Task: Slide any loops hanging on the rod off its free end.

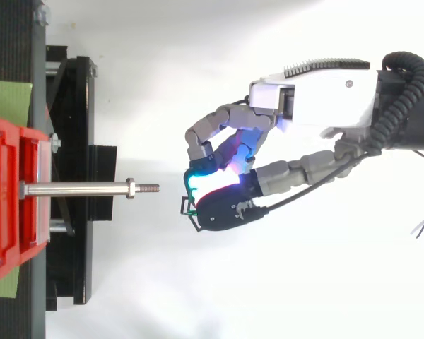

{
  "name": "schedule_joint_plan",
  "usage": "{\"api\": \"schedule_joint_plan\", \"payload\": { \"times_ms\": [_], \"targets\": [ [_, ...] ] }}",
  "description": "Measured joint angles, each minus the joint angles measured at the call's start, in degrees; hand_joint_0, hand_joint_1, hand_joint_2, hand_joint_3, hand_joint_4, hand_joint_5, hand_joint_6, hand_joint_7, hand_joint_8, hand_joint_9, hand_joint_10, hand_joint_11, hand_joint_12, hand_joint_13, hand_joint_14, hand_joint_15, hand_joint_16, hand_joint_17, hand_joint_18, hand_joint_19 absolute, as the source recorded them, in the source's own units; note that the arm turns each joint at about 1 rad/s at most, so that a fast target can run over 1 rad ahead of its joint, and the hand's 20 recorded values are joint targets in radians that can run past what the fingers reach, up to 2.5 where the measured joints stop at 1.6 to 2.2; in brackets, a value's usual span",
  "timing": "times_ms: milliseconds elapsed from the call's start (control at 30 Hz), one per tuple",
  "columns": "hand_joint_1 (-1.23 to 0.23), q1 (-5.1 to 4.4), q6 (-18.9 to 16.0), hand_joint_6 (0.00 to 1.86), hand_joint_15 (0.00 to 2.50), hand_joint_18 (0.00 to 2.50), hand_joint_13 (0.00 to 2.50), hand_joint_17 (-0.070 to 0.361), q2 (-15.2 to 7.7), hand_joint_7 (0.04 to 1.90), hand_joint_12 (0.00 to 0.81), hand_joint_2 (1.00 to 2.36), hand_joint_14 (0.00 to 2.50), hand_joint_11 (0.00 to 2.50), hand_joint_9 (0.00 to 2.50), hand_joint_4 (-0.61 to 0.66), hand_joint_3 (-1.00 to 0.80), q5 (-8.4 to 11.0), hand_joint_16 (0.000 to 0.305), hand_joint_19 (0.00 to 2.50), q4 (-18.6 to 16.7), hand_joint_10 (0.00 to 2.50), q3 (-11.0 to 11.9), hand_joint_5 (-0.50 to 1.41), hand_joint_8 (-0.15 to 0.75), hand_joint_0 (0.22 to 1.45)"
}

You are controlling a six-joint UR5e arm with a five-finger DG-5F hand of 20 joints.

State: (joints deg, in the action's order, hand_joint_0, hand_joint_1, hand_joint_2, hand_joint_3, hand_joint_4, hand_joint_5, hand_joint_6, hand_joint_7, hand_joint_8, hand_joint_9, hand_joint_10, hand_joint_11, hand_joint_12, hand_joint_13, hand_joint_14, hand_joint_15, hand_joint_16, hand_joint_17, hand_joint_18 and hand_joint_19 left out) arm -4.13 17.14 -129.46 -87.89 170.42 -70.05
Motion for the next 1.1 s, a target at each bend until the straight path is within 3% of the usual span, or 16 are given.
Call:
{"api": "schedule_joint_plan", "payload": {
  "times_ms": [700, 867, 933, 1100],
  "targets": [
    [-0.81, -0.15, -0.2, 0.88, 0.31, 0.71, 0.77, 0.125, 0.0, 1.41, 0.335, 1.03, 0.01, 0.61, 0.97, 0.21, -0.08, 0.41, 0.056, 0.52, 0.0, 0.02, 0.0, -0.16, 0.322, 0.59],
    [-0.72, -0.23, -0.4, 0.88, 0.32, 0.72, 0.78, 0.126, 0.0, 1.42, 0.336, 1.02, 0.01, 0.58, 1.03, 0.27, -0.20, 0.51, 0.056, 0.52, 0.0, 0.01, 0.0, -0.14, 0.330, 0.58],
    [-0.59, -0.26, -0.4, 0.87, 0.32, 0.71, 0.78, 0.127, 0.0, 1.44, 0.335, 1.02, 0.01, 0.54, 1.06, 0.27, -0.25, 0.53, 0.057, 0.54, 0.0, 0.02, 0.0, -0.12, 0.325, 0.57],
    [-0.51, -0.38, -0.5, 0.85, 0.32, 0.69, 0.78, 0.127, 0.0, 1.41, 0.343, 1.02, 0.01, 0.53, 1.10, 0.24, -0.18, 0.74, 0.057, 0.56, 0.0, 0.02, 0.0, -0.11, 0.336, 0.56]
  ]
}}
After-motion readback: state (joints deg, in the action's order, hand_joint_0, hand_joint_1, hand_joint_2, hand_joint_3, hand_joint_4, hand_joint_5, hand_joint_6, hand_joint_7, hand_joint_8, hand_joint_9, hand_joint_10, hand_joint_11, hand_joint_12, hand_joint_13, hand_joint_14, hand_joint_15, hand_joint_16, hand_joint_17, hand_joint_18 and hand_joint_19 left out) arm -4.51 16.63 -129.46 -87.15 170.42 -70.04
